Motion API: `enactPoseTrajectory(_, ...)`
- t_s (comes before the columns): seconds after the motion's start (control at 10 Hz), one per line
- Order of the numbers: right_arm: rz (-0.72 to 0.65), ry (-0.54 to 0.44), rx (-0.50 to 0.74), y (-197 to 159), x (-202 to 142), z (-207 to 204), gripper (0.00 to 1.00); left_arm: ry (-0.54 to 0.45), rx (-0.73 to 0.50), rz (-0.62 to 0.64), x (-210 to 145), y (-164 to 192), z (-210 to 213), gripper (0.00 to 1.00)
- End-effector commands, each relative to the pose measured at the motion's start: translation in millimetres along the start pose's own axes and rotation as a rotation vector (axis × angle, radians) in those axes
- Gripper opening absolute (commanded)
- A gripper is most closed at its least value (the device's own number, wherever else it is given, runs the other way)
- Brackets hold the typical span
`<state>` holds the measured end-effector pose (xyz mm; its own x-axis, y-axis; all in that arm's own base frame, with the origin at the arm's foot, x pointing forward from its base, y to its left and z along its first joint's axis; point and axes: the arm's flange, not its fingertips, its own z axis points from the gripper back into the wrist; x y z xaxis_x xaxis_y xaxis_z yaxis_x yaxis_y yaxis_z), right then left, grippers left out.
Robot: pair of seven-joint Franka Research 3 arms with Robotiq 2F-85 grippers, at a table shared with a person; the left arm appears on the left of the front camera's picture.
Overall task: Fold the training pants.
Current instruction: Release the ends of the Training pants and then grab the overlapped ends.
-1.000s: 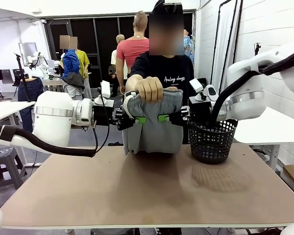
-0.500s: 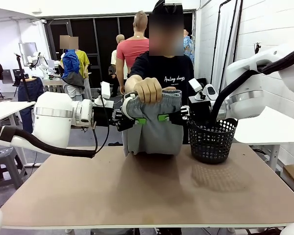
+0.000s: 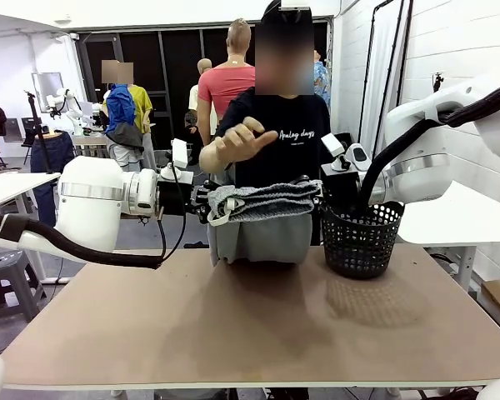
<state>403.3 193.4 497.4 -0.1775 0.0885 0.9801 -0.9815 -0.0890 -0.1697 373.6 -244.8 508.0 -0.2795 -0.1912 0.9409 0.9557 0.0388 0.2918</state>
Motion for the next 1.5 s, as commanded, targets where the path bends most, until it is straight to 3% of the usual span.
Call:
enactPoseTrajectory(0.0, 0.011, -0.037, -0.009, 4.9, 0.8, 0.3, 0.00, -0.002, 0.000, -0.005, 3.1, 0.7, -1.1, 0.00)
enactPoseTrajectory(1.4, 0.011, -0.037, -0.009, 4.9, 0.8, 0.3, 0.00, -0.002, 0.000, -0.005, 3.1, 0.7, -1.1, 0.00)
